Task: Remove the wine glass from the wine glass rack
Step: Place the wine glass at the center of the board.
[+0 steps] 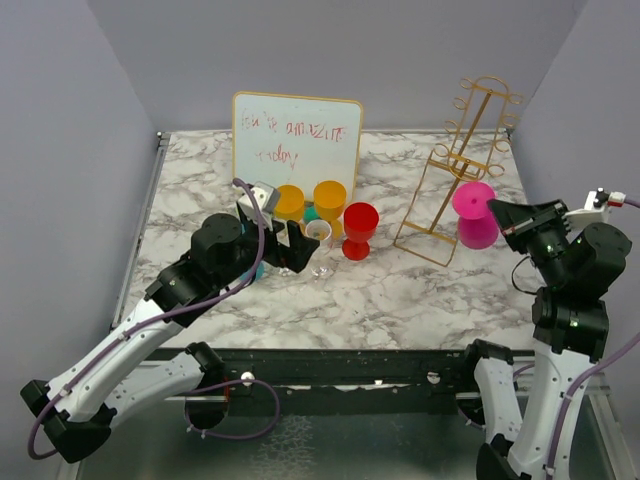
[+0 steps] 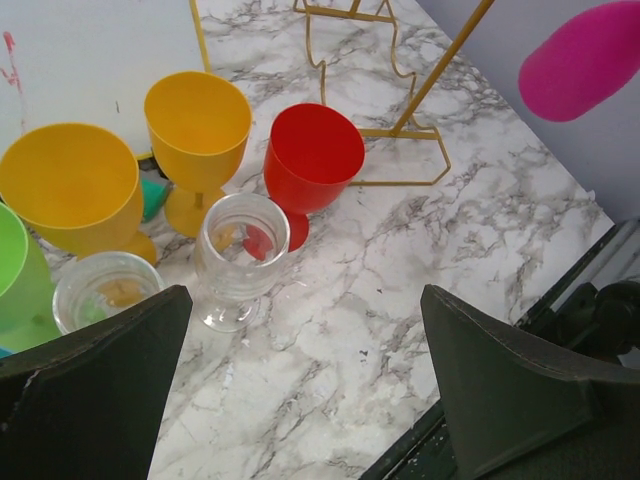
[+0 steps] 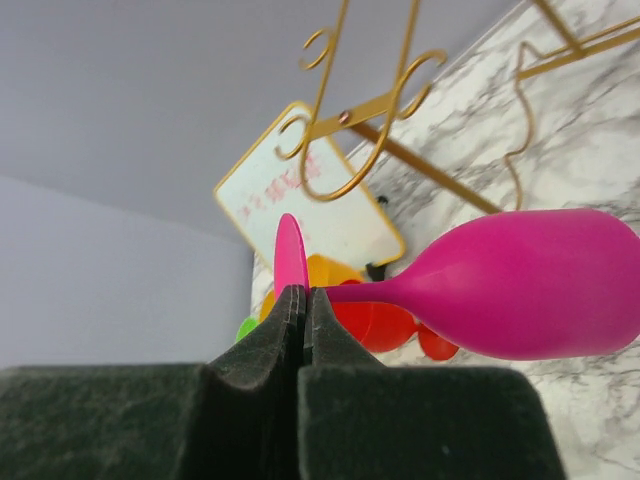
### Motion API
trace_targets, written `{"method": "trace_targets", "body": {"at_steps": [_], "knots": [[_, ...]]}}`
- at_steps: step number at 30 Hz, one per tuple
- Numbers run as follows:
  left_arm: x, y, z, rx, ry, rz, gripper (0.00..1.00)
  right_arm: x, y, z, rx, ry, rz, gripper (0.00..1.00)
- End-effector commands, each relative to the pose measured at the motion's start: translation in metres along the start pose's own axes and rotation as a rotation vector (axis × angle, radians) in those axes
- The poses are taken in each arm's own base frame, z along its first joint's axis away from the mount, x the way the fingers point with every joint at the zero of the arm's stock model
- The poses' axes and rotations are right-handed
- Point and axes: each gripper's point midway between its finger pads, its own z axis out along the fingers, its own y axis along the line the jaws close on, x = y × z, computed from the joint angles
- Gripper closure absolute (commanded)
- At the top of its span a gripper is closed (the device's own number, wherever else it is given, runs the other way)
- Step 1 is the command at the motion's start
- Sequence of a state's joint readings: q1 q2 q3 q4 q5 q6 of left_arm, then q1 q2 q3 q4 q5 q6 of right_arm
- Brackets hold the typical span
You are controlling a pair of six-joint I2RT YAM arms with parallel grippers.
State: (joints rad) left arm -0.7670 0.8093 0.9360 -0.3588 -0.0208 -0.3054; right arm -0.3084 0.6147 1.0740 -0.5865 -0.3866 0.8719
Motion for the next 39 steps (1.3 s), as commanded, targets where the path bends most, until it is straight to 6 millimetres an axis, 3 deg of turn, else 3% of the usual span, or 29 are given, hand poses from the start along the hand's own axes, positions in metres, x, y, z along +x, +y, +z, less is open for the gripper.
{"method": "trace_targets", "body": {"at_steps": [1, 10, 14, 20, 24, 32, 39], "knots": [[-0.011, -0.018, 0.003, 0.076, -0.006, -0.051, 0.01, 0.028, 0.036, -0.020, -0.165, 0.157, -0.008, 1.00], [-0.028, -0.053, 0.010, 0.249, -0.050, -0.121, 0.01, 0.071, 0.037, -0.028, -0.288, 0.396, -0.012, 1.00], [-0.026, -0.073, 0.012, 0.368, -0.047, -0.142, 0.02, 0.080, 0.045, -0.035, -0.374, 0.454, -0.084, 1.00], [-0.040, -0.110, 0.017, 0.583, -0.057, -0.218, 0.05, 0.095, 0.046, -0.036, -0.448, 0.557, -0.120, 1.00], [-0.052, -0.126, 0.031, 0.665, -0.075, -0.280, 0.15, 0.102, 0.046, -0.034, -0.474, 0.605, -0.128, 1.00], [-0.044, -0.170, 0.058, 0.772, 0.003, -0.268, 0.25, 0.106, 0.051, -0.032, -0.528, 0.657, -0.144, 0.99], [-0.036, -0.190, 0.076, 0.800, 0.028, -0.284, 0.50, 0.114, 0.046, -0.033, -0.548, 0.680, -0.131, 1.00]]}}
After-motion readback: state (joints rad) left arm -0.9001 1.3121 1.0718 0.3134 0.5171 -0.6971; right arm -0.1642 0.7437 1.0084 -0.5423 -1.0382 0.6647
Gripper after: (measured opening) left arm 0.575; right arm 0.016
